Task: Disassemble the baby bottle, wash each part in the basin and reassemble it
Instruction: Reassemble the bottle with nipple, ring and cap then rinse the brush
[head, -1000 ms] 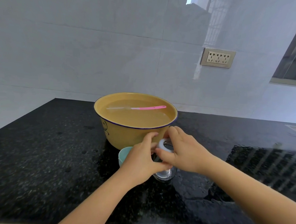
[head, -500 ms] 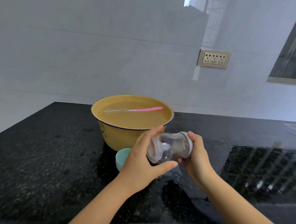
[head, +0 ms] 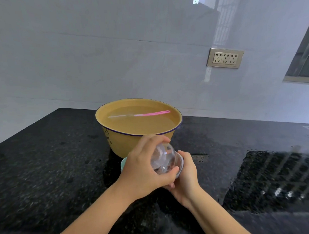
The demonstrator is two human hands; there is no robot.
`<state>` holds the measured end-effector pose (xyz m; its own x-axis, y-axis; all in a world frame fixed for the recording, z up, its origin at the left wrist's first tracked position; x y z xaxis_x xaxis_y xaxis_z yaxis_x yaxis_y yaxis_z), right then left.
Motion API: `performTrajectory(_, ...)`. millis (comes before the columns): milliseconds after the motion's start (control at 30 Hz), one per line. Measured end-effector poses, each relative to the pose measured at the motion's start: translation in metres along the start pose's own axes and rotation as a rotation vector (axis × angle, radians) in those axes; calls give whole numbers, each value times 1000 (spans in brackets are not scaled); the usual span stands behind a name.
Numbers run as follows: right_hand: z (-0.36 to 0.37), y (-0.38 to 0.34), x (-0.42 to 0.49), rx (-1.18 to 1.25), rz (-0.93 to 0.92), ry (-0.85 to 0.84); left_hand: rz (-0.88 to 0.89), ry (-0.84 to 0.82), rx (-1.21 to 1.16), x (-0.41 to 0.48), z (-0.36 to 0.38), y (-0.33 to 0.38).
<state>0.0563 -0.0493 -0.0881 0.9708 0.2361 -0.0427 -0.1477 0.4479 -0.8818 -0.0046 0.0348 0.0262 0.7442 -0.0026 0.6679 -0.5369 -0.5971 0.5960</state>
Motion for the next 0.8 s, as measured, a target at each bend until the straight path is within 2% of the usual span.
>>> performTrajectory(133,4,3,3,20,29,-65,0,-39,47,4,3,2)
performTrajectory(233,7,2,5,68,43,-129,-53,-143,39,10,11,2)
performTrajectory(400,24,4,-3,214,126,-264,-124,-309,-191,14,19,-1)
performTrajectory(533,34,8,-10,255,187,-342,-129,-202,-252,19,9,-1)
performTrajectory(800,16,5,-6,59,75,-244,-296,-31,-361,48,-20,-10)
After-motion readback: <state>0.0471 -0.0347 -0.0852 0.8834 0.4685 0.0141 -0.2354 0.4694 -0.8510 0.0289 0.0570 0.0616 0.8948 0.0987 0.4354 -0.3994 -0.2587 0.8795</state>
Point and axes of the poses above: each hand's wrist, its own x-axis towards the middle knuckle, its own z-axis out of the palm, y = z × x, the point moved 10 cm from there along x, towards the middle knuckle, and after that the axes turned 7 degrees about -z, right-handed, at the moved point
